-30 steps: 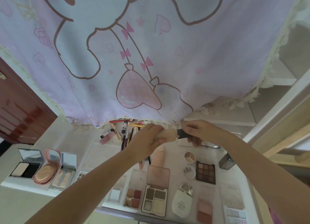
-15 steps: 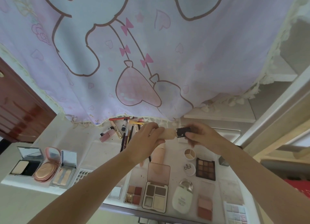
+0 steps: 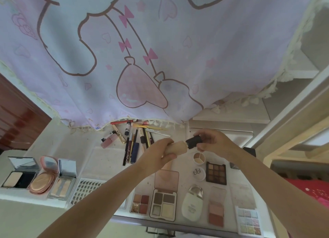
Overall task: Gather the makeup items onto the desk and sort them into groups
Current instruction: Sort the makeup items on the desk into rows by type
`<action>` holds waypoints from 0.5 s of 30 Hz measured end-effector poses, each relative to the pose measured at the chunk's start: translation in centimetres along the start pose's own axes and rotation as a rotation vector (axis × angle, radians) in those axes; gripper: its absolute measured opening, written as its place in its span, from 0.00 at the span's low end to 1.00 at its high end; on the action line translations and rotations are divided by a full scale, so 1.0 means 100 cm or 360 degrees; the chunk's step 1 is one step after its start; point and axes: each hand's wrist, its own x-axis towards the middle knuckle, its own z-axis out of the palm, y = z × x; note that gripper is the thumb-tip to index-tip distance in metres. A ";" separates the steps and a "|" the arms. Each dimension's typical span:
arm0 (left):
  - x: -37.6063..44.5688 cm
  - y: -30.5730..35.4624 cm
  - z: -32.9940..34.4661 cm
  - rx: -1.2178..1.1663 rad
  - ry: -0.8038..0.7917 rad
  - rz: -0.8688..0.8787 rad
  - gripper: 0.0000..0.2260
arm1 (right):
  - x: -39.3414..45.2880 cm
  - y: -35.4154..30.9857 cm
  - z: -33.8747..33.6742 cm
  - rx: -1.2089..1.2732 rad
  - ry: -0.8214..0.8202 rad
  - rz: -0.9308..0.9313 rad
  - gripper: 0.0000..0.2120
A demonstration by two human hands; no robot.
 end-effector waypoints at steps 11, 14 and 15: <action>0.044 -0.015 0.026 -0.0024 -0.0555 -0.0281 0.16 | 0.031 0.017 0.012 -0.0303 0.0194 0.0372 0.09; 0.051 -0.023 0.031 -0.0082 -0.0530 -0.0326 0.16 | 0.039 0.015 0.019 -0.0598 0.0222 0.0261 0.10; 0.053 -0.025 0.034 -0.0092 -0.0515 -0.0331 0.16 | 0.039 0.015 0.021 -0.0706 0.0212 0.0228 0.10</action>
